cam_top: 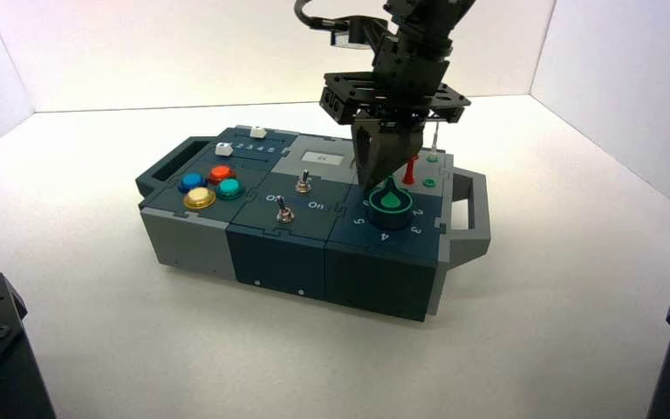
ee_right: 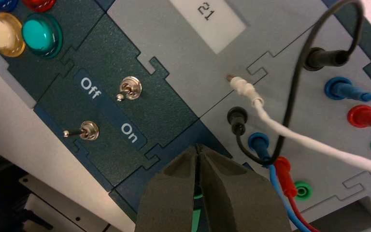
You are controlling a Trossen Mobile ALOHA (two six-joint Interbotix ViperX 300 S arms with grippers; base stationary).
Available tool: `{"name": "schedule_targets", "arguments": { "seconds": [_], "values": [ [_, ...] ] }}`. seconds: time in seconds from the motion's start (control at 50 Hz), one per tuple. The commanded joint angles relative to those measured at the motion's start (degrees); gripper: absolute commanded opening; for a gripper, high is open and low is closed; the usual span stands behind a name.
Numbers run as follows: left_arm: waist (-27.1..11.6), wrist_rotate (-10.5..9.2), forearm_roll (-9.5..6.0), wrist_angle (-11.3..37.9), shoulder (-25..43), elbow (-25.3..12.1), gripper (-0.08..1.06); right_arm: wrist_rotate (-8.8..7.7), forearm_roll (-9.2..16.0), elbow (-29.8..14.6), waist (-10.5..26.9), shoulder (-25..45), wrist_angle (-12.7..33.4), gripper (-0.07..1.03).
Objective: Turn the knob to position 1.
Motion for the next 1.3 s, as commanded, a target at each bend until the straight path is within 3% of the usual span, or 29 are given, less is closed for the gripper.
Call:
{"name": "schedule_targets", "arguments": {
  "seconds": [0.02,1.3],
  "values": [
    [0.18,0.09,0.0,-0.35,0.35,-0.79,-0.03,0.35,-0.09,-0.62,-1.14,-1.23,-0.26,-0.02],
    [0.26,0.09,0.0,-0.44,0.35,-0.88,-0.03,0.44,-0.09,-0.09,-1.14,-1.32,-0.18,-0.02]
  ]
}}
